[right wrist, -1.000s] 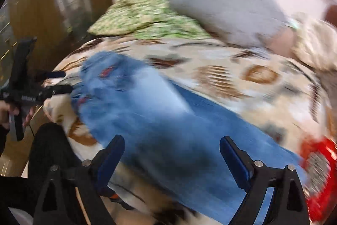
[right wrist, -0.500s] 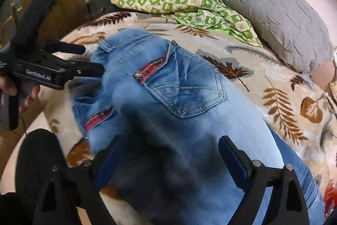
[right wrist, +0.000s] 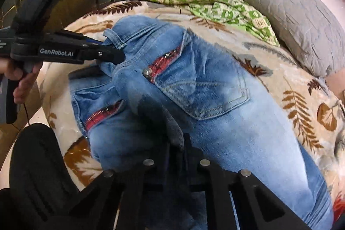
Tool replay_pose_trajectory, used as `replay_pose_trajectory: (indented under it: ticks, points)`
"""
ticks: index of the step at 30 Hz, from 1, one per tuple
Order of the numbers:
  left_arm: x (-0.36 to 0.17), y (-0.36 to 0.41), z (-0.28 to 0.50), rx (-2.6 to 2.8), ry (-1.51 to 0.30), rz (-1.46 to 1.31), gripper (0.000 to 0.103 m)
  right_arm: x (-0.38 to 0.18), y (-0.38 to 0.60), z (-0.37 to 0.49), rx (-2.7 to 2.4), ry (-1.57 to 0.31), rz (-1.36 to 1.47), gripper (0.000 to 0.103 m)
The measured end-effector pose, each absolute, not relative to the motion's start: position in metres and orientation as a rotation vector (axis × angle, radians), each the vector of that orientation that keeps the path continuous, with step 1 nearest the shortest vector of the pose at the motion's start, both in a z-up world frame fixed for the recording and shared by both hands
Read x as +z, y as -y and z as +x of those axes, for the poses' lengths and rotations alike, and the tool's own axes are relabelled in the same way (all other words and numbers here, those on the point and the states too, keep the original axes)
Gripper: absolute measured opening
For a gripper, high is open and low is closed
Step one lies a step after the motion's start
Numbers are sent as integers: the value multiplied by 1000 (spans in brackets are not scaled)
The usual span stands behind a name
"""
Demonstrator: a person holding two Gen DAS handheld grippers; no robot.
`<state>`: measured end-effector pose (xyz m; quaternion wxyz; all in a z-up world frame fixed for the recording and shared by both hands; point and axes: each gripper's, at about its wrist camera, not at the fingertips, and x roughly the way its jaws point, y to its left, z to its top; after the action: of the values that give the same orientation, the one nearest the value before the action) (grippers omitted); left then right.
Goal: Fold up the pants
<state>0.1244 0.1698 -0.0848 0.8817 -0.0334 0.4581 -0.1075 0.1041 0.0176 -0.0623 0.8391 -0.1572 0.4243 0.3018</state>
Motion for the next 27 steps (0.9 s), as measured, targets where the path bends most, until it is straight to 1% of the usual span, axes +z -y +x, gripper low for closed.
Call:
replay_pose_trajectory:
  ticks: [5, 7, 9, 11, 15, 17, 19, 23, 27]
  points:
    - [-46, -176, 98, -273, -901, -111, 22, -26, 2, 87, 681, -834, -306, 10]
    - [-45, -177, 88, -277, -909, -103, 22, -16, 8, 76, 712, -823, -289, 10]
    - [-54, -176, 78, -265, -938, -78, 23, -15, 9, 68, 743, -836, -281, 10]
    - [-67, -176, 73, -248, -971, -66, 23, -23, 5, 62, 762, -855, -288, 10]
    - [-106, -182, 70, -217, -1063, -85, 23, -57, -9, 55, 788, -926, -315, 10]
    - [-124, -181, 71, -212, -1083, -70, 25, -72, -12, 57, 779, -945, -327, 10]
    - [-127, -176, 71, -196, -1065, -41, 26, -87, -13, 62, 767, -970, -304, 10]
    - [-127, -163, 71, -157, -1064, 22, 27, -90, -9, 63, 761, -953, -274, 11]
    - [-128, -167, 71, -150, -1063, -17, 27, -92, -9, 60, 754, -934, -275, 12]
